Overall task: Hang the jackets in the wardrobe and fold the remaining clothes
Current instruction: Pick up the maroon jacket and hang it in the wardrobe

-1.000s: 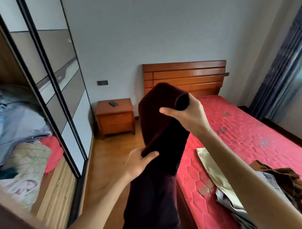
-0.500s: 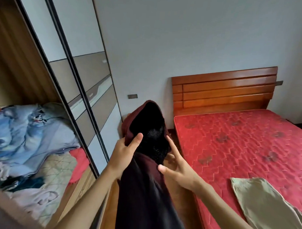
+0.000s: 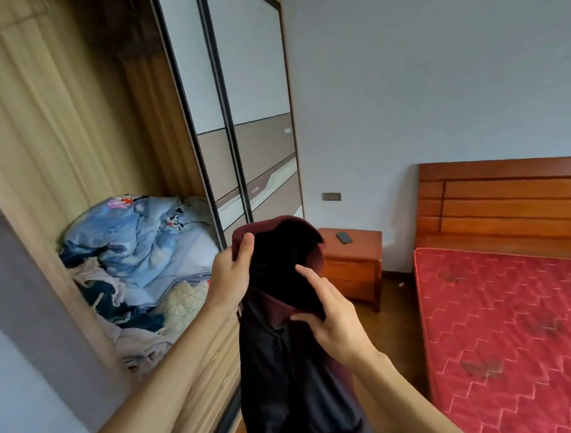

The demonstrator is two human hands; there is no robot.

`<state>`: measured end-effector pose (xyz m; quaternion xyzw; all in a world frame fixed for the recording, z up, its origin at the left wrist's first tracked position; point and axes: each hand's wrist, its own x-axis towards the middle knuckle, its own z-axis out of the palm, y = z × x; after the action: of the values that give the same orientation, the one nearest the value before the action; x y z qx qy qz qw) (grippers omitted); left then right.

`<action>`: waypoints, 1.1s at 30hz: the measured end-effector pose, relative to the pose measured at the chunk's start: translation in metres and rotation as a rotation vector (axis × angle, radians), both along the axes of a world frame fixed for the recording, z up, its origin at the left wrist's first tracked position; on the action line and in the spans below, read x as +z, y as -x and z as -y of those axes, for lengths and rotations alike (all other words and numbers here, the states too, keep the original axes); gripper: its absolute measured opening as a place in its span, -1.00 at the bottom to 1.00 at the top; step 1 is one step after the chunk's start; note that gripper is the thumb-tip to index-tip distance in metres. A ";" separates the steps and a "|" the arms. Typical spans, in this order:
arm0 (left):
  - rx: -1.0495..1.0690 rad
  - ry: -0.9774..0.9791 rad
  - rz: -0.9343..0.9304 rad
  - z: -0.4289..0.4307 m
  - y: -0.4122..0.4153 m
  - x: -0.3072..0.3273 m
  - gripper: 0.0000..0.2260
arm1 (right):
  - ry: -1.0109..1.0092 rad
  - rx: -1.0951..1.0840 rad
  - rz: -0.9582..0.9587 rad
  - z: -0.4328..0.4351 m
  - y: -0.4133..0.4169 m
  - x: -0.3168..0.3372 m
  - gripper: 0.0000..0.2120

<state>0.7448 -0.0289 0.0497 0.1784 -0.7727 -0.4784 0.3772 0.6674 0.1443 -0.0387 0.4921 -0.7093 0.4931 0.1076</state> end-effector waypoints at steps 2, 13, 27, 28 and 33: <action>0.061 0.139 -0.014 -0.001 0.002 0.004 -0.44 | 0.012 -0.066 -0.081 -0.002 0.010 0.001 -0.27; 0.333 0.357 0.075 0.073 0.001 0.027 -0.51 | -0.023 0.141 -0.014 -0.032 0.076 0.069 -0.61; 0.435 0.416 0.282 0.243 -0.011 -0.031 -0.66 | -0.019 0.024 -0.023 0.025 0.131 0.161 -0.63; 0.369 0.414 0.259 0.236 -0.005 -0.044 -0.66 | -0.031 0.021 -0.057 0.038 0.127 0.168 -0.69; 0.050 0.214 -0.014 0.151 0.019 -0.081 -0.60 | -0.132 0.039 -0.267 0.104 0.110 0.202 -0.70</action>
<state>0.7255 -0.1803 -0.0317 0.1529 -0.8120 -0.3849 0.4113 0.5572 0.0400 0.1634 0.5729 -0.7100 0.3775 0.1587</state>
